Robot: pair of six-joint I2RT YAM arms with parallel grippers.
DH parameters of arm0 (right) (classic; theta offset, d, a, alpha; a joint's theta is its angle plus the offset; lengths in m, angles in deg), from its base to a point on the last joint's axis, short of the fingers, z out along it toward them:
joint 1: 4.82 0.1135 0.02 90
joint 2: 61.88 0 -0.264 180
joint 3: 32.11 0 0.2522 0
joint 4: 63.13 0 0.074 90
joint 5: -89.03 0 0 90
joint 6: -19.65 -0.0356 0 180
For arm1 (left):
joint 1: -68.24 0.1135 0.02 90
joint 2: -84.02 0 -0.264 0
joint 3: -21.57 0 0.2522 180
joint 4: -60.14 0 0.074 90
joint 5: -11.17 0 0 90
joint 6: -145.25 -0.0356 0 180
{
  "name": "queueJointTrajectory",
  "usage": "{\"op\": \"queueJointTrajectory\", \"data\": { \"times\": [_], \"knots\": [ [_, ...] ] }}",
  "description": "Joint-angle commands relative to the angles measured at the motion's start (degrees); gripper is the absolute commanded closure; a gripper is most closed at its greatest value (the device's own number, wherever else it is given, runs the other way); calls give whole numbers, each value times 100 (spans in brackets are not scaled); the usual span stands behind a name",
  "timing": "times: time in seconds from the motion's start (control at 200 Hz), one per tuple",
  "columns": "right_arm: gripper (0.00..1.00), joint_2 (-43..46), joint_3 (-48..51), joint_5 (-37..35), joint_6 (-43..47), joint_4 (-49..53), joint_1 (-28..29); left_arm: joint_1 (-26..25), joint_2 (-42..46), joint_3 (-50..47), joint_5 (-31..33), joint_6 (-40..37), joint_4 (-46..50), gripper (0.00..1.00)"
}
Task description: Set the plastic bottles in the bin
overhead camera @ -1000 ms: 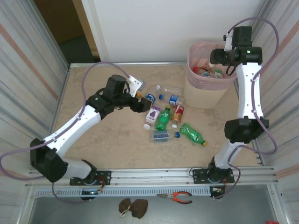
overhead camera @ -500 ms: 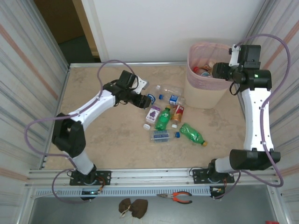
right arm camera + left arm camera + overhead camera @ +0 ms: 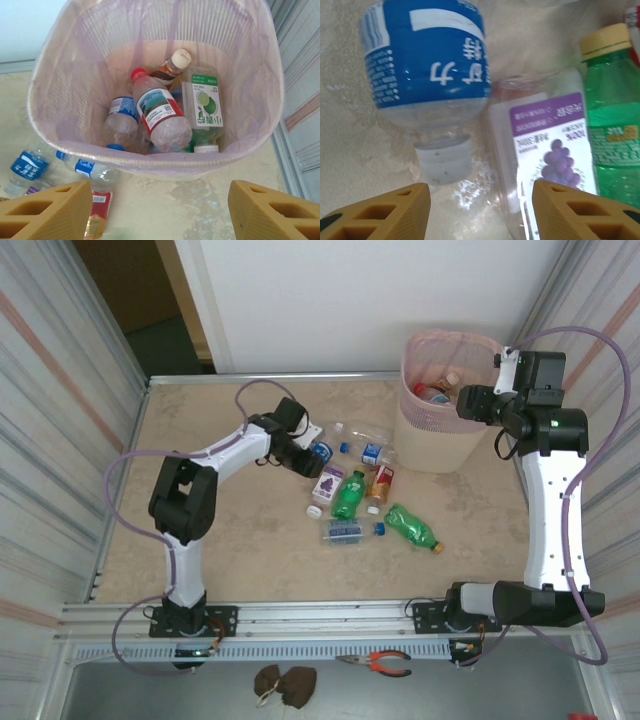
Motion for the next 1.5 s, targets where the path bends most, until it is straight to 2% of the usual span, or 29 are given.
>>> {"op": "queueJointTrajectory", "data": {
  "times": [0.0, 0.356, 0.596, 0.767, 1.002, 1.258, 1.493],
  "knots": [
    [29, 103, 8, 7, -81, 74, -16, 73, -206, 309, 63, -134, 176, 44],
    [29, 154, -81, 2, -24, 155, -18, 85, -854, 658, 62, -188, 235, 46],
    [29, 200, -74, -1, -24, 166, -17, 85, -996, 659, 98, -230, 268, 52],
    [29, 233, -119, -1, -32, 160, -11, 87, -954, 599, 134, -224, 261, 60],
    [29, 268, -161, -6, -35, 189, 10, 97, -740, 485, 177, -179, 208, 67],
    [30, 350, -172, 82, -117, 134, 160, 159, -139, 278, 256, -81, 180, 69],
    [30, 458, -81, 773, -434, -255, 332, 165, 601, 68, 70, -67, 112, 69]
  ]
}}
